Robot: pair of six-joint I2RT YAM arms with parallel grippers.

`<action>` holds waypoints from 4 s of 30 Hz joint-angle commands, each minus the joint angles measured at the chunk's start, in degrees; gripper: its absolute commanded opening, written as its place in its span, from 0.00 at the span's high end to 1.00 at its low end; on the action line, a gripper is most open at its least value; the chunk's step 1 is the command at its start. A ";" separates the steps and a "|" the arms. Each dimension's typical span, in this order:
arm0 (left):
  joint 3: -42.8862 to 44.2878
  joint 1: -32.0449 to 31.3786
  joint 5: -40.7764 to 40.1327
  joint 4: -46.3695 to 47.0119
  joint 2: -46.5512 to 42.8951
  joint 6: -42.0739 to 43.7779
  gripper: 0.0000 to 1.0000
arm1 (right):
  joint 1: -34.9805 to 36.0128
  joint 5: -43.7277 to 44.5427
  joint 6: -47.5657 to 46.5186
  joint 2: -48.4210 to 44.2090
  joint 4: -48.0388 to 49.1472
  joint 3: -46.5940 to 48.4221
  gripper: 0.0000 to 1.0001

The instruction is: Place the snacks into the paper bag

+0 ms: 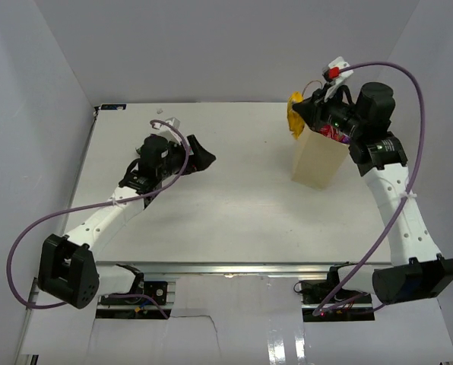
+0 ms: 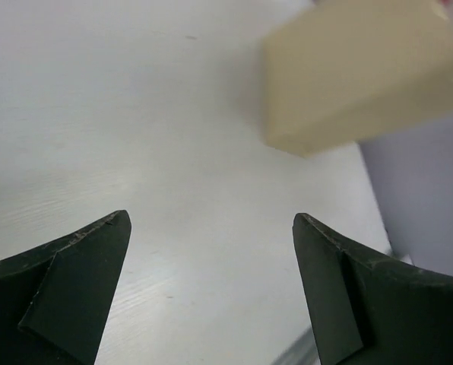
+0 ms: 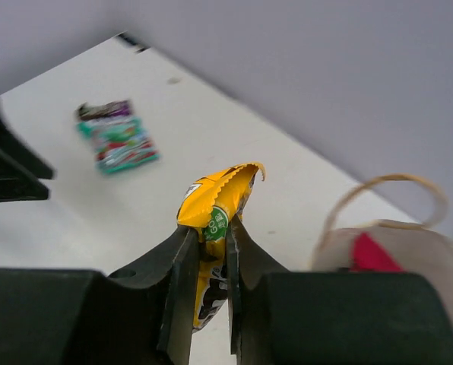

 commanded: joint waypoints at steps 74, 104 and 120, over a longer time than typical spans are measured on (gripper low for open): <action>-3.81 -0.25 31.21 25.07 11.32 -7.33 0.02 | 13.32 -9.67 20.76 9.70 3.17 -12.17 0.92; 43.02 16.71 -45.97 -22.13 43.47 23.77 0.02 | -4.70 55.71 -17.60 4.59 14.61 -2.67 0.92; 42.51 21.45 -41.76 -20.98 53.67 31.96 0.06 | -7.07 20.56 -24.01 1.18 -7.29 1.81 0.08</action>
